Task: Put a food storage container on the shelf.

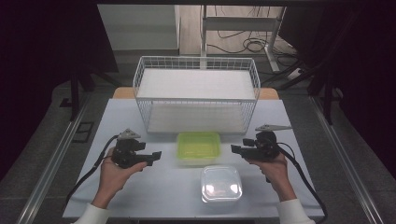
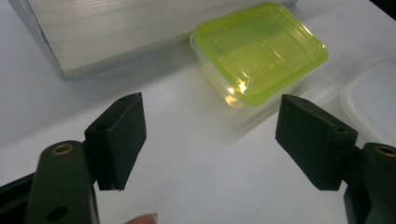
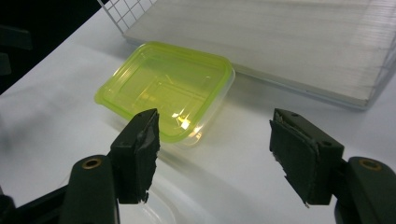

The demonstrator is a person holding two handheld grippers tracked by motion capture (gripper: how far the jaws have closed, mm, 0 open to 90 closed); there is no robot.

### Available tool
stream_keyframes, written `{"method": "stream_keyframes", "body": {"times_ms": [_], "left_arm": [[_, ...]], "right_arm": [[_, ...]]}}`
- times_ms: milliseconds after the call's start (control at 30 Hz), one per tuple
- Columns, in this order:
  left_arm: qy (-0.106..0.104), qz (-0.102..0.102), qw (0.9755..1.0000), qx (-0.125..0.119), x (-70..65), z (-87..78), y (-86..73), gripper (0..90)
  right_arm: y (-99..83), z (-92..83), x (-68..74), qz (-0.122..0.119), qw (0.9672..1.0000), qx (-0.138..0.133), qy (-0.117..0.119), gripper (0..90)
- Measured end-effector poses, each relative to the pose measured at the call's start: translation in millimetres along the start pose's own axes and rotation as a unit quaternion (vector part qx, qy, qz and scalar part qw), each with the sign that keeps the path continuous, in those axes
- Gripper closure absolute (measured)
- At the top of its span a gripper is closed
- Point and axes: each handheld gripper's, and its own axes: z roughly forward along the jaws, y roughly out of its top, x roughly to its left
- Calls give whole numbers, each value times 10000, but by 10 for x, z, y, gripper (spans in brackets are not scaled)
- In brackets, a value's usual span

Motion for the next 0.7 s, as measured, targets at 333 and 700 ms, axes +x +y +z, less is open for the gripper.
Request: {"method": "stream_keyframes", "body": {"times_ms": [333, 700], "left_arm": [[-393, -366, 9986, 29, 15, 313, 177, 267], [-634, -973, 9930, 212, 192, 643, 289, 315]], "right_arm": [[112, 236, 44, 68, 9999, 92, 92, 365], [154, 513, -71, 297, 9990, 286, 186, 426]]}}
